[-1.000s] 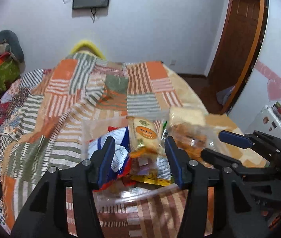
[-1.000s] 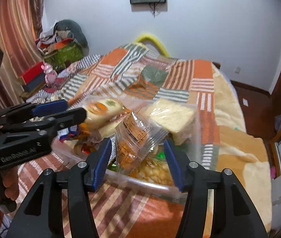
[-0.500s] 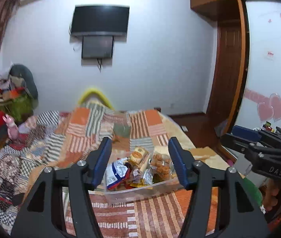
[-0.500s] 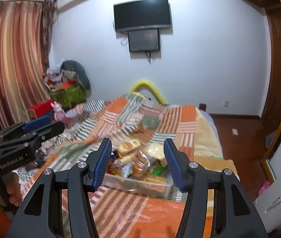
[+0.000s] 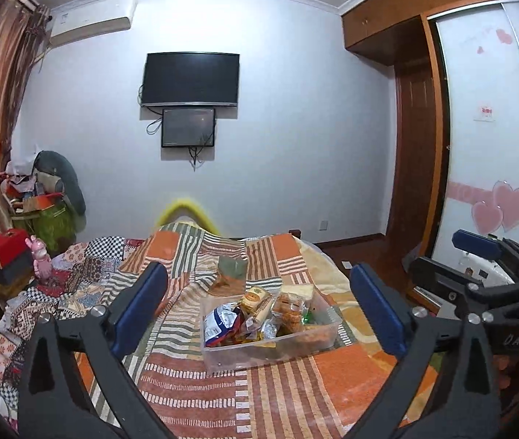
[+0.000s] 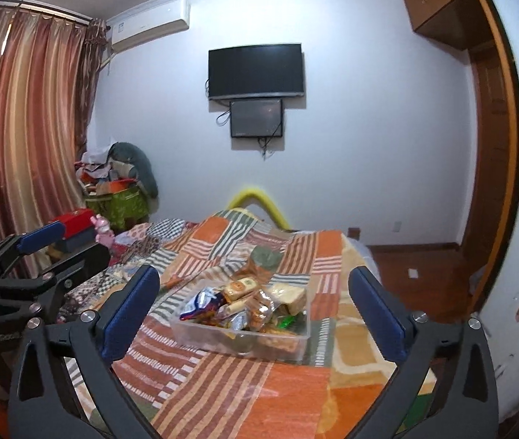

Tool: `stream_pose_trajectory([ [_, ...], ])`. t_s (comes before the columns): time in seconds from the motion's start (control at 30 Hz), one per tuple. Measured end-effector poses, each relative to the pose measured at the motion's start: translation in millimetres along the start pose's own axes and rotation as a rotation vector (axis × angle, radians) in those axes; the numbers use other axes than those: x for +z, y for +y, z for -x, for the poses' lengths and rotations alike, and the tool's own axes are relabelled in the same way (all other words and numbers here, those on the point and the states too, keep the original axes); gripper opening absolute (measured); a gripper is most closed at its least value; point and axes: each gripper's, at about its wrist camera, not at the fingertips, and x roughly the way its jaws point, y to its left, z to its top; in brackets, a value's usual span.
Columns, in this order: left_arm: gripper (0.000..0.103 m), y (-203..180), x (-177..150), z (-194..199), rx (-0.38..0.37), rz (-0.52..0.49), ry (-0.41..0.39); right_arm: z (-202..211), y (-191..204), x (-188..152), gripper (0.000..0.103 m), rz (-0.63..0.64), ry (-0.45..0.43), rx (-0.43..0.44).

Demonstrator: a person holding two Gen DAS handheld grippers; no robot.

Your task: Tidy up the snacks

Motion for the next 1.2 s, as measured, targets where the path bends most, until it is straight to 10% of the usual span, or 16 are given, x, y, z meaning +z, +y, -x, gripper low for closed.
stream_pose_trajectory([
  [1.2, 0.103, 0, -6, 9, -0.001, 0.017, 0.014, 26, -9, -5, 0.103, -0.057, -0.038, 0.017],
])
